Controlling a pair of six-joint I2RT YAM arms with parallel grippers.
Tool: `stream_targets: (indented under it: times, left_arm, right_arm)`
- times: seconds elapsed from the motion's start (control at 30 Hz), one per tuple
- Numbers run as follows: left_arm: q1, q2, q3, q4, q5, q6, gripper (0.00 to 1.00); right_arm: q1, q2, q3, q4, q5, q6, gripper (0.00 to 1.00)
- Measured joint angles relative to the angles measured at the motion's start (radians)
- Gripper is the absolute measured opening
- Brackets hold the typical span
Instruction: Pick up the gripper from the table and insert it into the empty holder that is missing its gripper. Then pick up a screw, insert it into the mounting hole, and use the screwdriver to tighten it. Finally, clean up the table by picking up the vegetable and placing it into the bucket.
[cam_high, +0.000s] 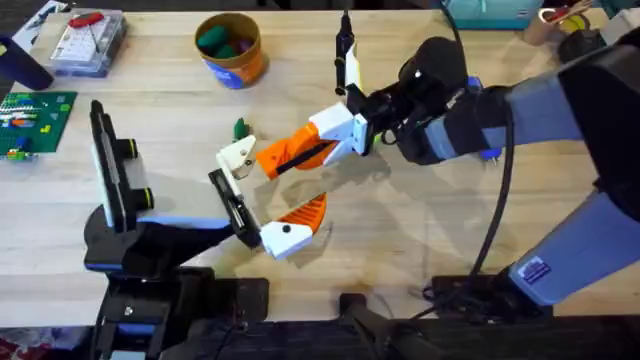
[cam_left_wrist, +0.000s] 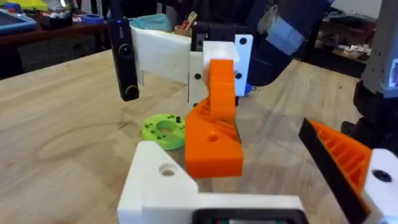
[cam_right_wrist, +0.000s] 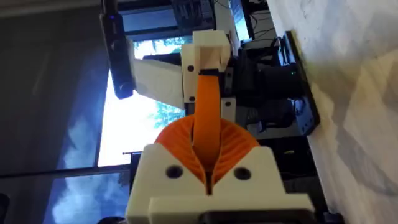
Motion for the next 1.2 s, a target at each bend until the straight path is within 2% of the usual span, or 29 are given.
stream_targets:
  times: [1.2]
  left_arm:
    - [0.000, 0.000, 0.000, 0.001, 0.000, 0.000, 0.987]
  right_arm:
    - [0.029, 0.000, 0.001, -0.055, 0.058, -0.060, 0.011]
